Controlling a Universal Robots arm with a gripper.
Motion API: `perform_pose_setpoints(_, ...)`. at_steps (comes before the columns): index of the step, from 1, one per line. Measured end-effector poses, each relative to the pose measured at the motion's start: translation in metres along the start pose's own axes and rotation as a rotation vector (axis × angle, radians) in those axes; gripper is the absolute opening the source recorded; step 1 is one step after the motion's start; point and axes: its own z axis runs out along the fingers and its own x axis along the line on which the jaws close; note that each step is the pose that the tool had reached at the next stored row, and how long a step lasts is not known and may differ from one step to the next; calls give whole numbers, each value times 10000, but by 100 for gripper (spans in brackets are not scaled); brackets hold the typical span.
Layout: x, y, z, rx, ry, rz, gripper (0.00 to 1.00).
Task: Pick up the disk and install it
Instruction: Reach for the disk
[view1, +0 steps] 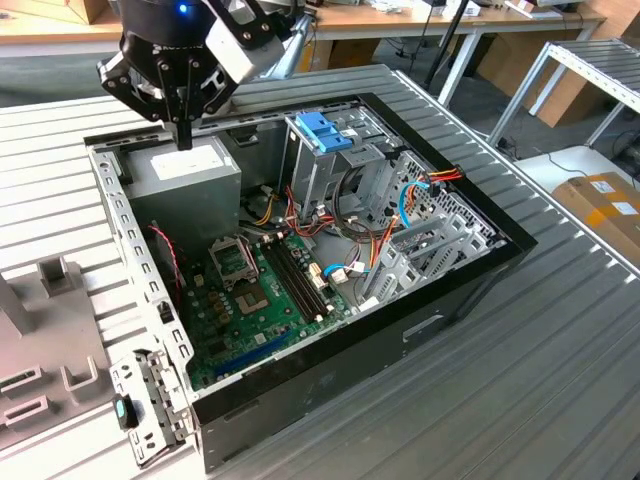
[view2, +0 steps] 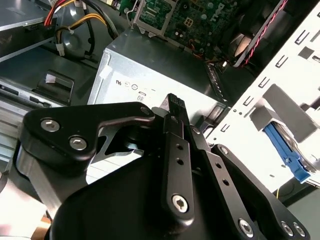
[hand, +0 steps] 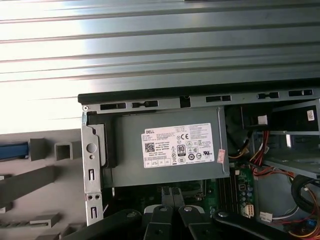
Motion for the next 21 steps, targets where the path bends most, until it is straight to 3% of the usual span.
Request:
perform_pose_setpoints(12, 106, -8, -3, 0, 0, -1, 10)
perform_pose_setpoints(21, 230, -17, -6, 0, 0, -1, 10)
